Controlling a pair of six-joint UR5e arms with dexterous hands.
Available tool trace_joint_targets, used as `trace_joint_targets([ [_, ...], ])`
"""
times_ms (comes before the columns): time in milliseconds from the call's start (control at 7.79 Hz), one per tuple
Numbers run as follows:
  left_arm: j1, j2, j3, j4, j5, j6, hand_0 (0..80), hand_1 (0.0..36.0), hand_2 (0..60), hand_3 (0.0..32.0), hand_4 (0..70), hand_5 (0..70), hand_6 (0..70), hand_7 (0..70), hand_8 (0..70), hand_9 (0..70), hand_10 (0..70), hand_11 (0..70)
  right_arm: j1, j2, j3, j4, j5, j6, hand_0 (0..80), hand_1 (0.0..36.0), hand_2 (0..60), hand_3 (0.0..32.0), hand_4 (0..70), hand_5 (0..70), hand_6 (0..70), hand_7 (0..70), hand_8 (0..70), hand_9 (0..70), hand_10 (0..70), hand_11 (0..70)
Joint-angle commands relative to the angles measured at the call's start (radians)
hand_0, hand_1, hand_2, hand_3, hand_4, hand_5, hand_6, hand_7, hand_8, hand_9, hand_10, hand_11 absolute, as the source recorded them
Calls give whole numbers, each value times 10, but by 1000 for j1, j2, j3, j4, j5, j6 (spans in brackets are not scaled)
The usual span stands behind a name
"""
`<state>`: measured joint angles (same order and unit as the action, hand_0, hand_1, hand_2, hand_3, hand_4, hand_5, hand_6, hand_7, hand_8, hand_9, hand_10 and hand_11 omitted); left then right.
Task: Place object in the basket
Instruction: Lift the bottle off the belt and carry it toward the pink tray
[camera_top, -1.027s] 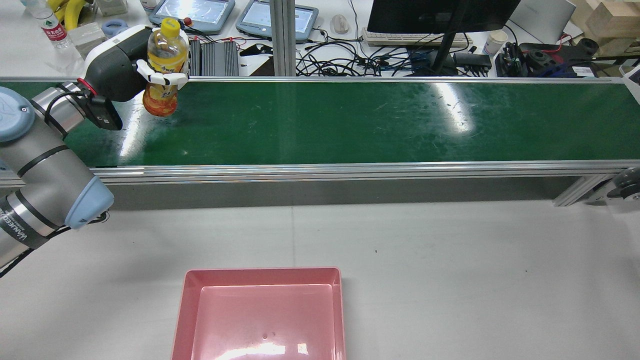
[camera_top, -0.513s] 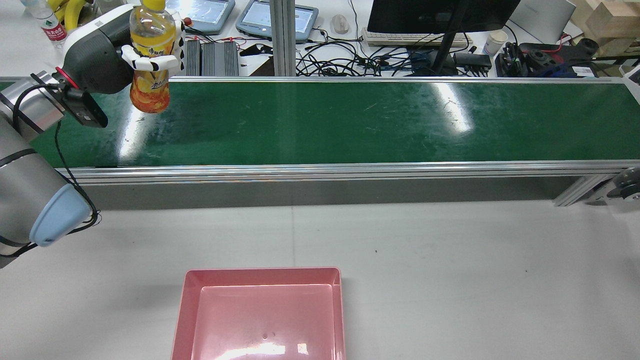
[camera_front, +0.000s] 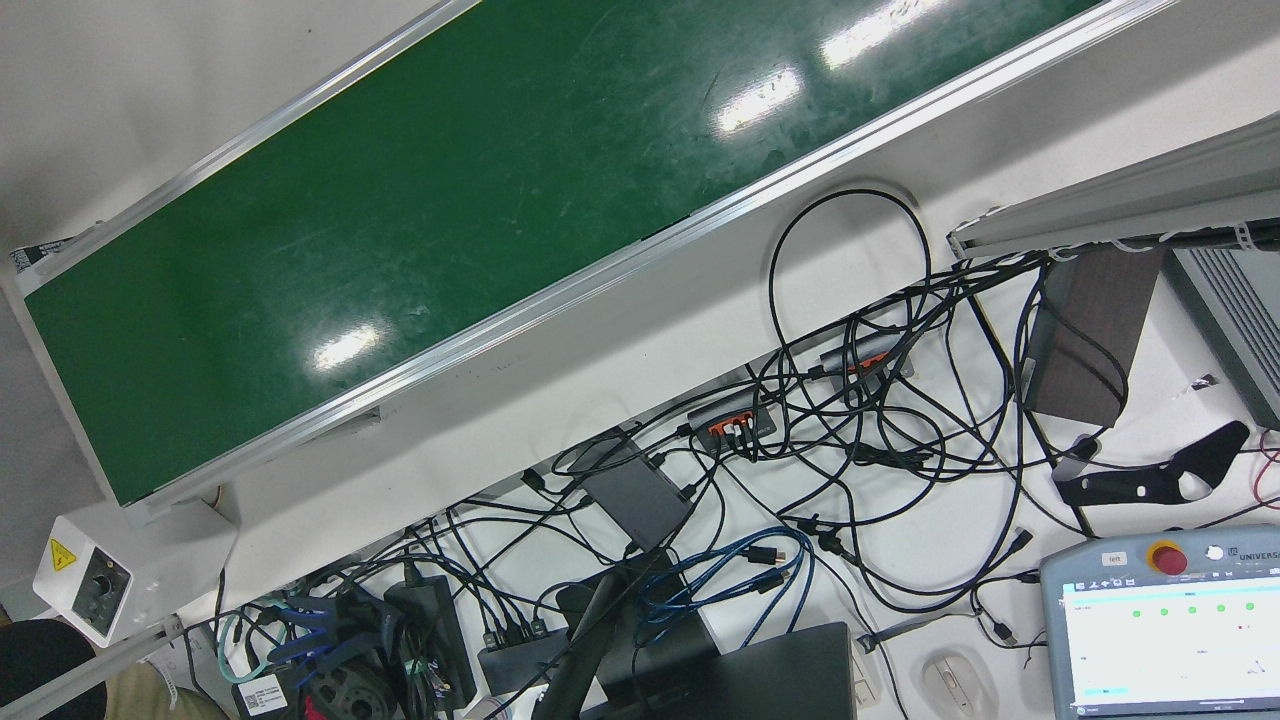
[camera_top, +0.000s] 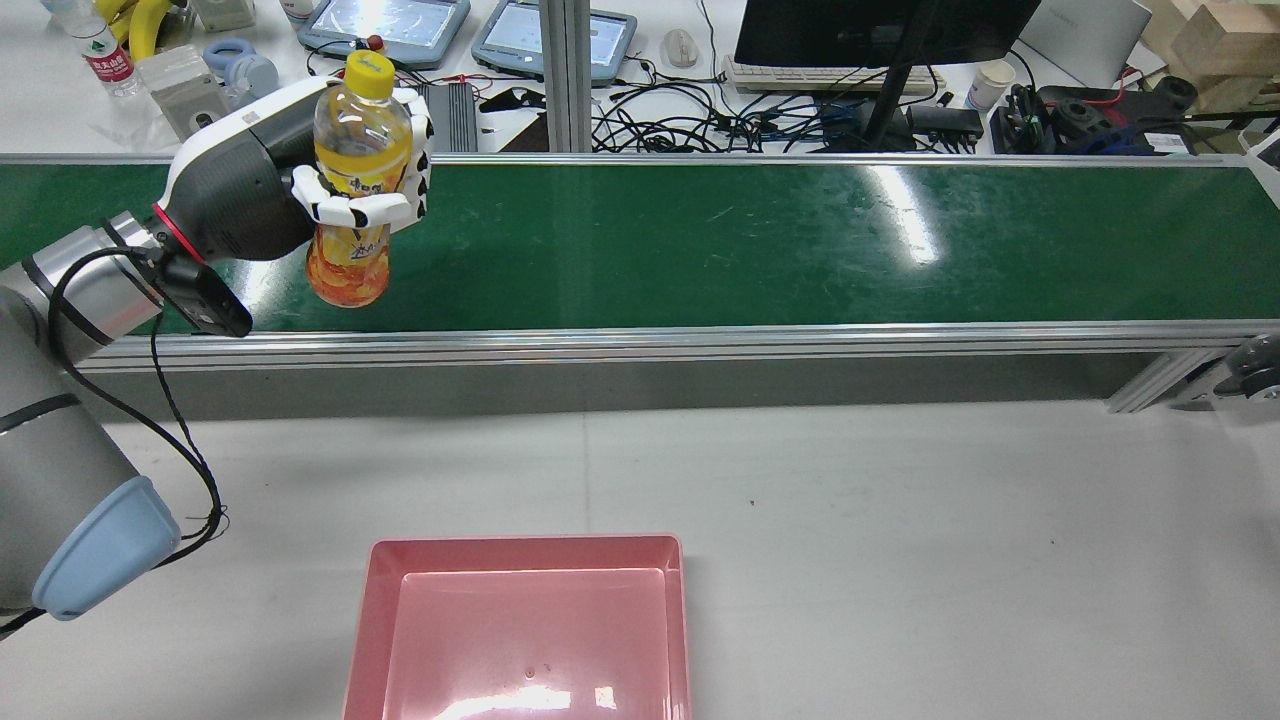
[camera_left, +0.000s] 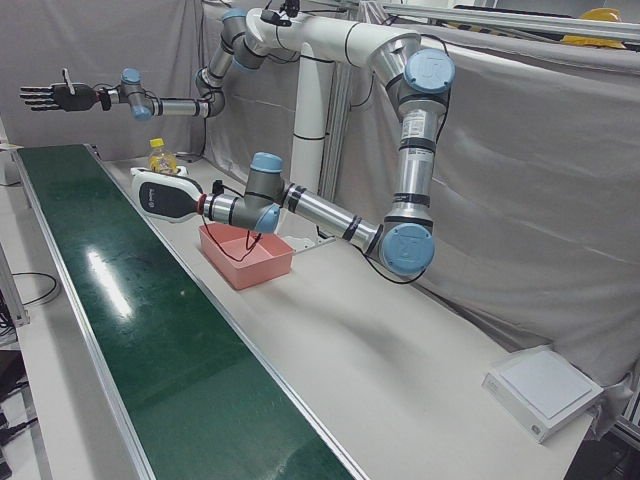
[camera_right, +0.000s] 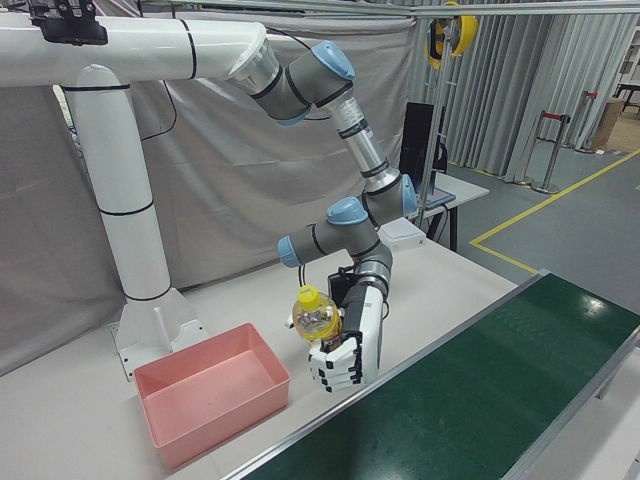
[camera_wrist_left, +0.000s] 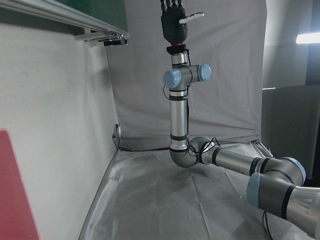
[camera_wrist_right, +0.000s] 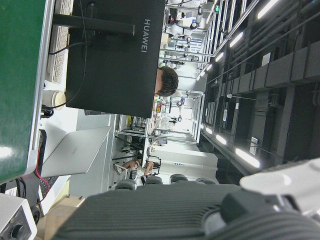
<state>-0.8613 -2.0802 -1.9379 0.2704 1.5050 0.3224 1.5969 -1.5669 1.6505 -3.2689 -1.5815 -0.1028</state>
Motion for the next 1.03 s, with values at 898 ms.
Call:
trace_joint_targets([
  [898, 372, 54, -194, 228, -31, 270, 554, 232, 600, 0, 392, 700, 576, 700, 695, 700, 700, 700, 0, -1, -1, 0, 0, 0, 0, 0, 0, 0, 0, 0, 0, 0, 0, 0, 0, 0],
])
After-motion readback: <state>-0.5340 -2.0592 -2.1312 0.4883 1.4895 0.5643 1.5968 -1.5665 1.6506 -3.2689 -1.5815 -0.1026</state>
